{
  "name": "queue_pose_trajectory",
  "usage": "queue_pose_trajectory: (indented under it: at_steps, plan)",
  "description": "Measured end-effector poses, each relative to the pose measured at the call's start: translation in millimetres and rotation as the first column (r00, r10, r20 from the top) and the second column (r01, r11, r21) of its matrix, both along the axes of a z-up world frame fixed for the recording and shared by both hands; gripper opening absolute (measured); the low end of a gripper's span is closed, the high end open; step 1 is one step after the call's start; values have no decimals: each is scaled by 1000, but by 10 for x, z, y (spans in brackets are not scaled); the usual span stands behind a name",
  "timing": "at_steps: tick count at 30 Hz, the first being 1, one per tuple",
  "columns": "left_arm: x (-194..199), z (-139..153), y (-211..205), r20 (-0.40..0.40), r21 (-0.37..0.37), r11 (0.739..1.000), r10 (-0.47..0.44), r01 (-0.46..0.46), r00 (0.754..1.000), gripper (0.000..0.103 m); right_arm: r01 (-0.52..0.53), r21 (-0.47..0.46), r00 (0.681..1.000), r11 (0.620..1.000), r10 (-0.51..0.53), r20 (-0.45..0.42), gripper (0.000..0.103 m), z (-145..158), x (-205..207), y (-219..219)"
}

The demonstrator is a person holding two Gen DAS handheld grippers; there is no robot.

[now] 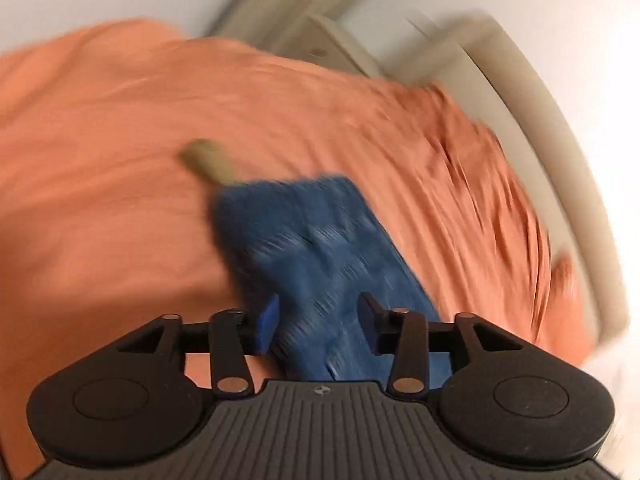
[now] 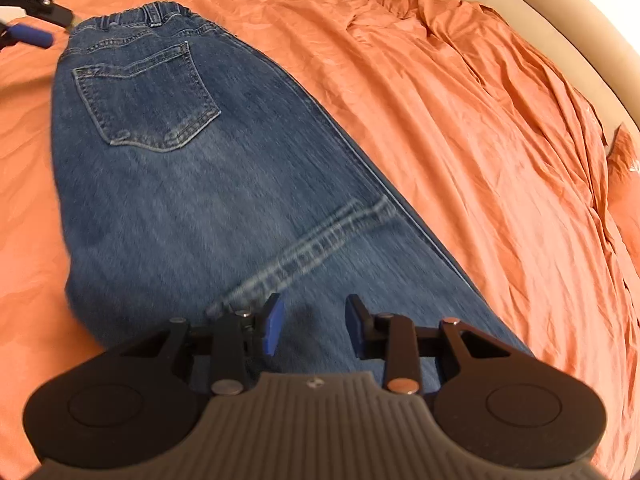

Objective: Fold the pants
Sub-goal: 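Grasp the elastic waistband with the drawstring using the left gripper, then lift the held waistband and fold it over the jeans with the left gripper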

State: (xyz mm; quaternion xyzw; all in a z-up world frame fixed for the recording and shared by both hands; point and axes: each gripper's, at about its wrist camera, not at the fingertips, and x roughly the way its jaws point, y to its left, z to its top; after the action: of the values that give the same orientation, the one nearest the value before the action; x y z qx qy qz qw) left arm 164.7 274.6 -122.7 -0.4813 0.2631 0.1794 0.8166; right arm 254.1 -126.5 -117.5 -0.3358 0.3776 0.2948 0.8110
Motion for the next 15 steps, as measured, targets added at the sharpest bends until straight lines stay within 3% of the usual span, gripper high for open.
queue_pose_trajectory:
  at_steps: [2, 5, 9, 12, 15]
  plan:
    - [-21, -124, 161, 3, -67, 996, 59, -59, 998, 50, -6, 12, 1000, 1000, 6, -12, 30, -19, 73, 69]
    - [44, -284, 318, -30, -100, 989, 104, -106, 994, 51, -13, 8, 1000, 1000, 13, -16, 29, -86, 210, 165]
    - [261, -479, 407, -47, -131, 986, 96, -101, 994, 57, -30, 3, 999, 1000, 30, -34, 29, -183, 345, 265]
    - [424, -556, 429, -45, -100, 992, 71, -76, 996, 63, -48, -5, 997, 999, 47, -63, 29, -278, 408, 330]
    - [583, -603, 436, -81, -42, 998, 40, -43, 996, 59, -64, -20, 994, 998, 62, -87, 29, -391, 444, 344]
